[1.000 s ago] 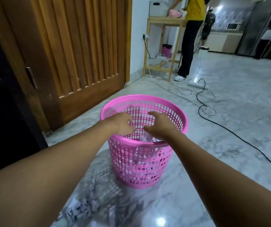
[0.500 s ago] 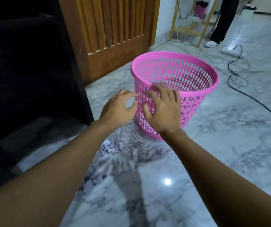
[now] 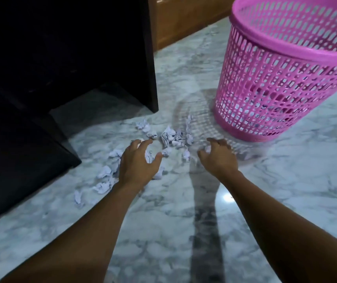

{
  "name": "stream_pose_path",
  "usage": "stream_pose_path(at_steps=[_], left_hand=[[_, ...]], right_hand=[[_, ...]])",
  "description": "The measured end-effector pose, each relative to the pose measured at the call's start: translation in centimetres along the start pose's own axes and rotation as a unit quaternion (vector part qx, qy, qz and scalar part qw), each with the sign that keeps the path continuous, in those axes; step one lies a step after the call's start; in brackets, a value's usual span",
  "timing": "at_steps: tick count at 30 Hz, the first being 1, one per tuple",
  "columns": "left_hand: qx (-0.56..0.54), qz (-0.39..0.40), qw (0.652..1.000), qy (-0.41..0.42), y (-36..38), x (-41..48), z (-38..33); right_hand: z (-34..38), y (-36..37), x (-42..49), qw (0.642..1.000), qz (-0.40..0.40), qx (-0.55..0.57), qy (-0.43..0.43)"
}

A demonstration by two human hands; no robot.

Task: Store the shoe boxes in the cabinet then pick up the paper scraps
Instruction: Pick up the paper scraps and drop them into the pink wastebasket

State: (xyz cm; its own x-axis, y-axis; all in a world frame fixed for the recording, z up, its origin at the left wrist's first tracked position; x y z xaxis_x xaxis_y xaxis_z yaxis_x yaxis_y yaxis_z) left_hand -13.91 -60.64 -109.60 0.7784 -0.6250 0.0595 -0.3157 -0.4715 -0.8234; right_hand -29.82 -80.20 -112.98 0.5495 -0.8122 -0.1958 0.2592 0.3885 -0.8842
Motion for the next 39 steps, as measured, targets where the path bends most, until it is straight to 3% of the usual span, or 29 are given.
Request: stream_pose_path(at_steps=[5,9,13,17,20,22,26,31,34,36,39], left_hand=[[0.168,0.060,0.982,-0.070,2.9,-0.8,2.2],[0.191,0.091,0.975,-0.070,4.0,-1.9,3.8],[0.152,0.033,0.988,-0.013,3.2,-2.9,4.0],[0.150,-0.035,0.988,-0.008,1.7,-4.2,4.7],[0.160,-0.062,0.985,-0.029,0.8,-5.2,6.1],[0.174,-0.082,0.981,-0.041,0.2,-5.7,7.0],[0.171,-0.097,0.973,-0.119,-0.8,-6.5,9.1],[0.138,-0.141,0.956,-0.216,-2.3,-7.8,12.1],[0.076,-0.101,0.957,-0.263,-1.8,-8.4,14.1],[0.024,-0.059,0.966,-0.249,-1.2,-8.4,14.9],[0.015,-0.019,0.986,-0.167,-0.8,-7.9,14.6]], right_hand=[[-1.1,2.0,0.7,0.999,-0.014,0.039,0.013],[-0.2,2.1,0.7,0.992,-0.038,0.120,-0.033],[2.0,1.8,0.0,0.981,-0.047,0.176,-0.068],[3.4,4.3,-0.1,0.994,-0.002,0.056,-0.089],[3.8,5.8,-0.2,0.994,-0.012,-0.048,-0.102],[4.1,6.1,-0.1,0.992,-0.024,-0.029,-0.119],[4.4,6.0,-0.5,0.985,0.000,0.109,-0.130],[9.2,4.7,-3.6,0.946,-0.046,0.146,-0.285],[12.5,6.1,-4.9,0.919,-0.028,0.089,-0.383],[14.0,7.4,-5.4,0.899,-0.027,0.030,-0.435],[14.4,9.5,-5.6,0.892,0.043,0.005,-0.450]])
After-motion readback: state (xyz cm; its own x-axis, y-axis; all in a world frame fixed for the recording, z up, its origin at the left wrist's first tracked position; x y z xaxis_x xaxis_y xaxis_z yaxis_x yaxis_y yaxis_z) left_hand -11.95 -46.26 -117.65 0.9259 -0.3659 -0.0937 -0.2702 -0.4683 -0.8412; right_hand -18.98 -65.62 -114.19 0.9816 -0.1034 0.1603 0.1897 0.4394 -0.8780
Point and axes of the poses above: each hand's wrist, its own x-axis towards the middle knuckle, its own y-axis out of the palm, z = x × y, the point moved 6 cm from there along x, towards the middle knuckle, and after that the axes turned 3 degrees about x, right-handed, at the moved point
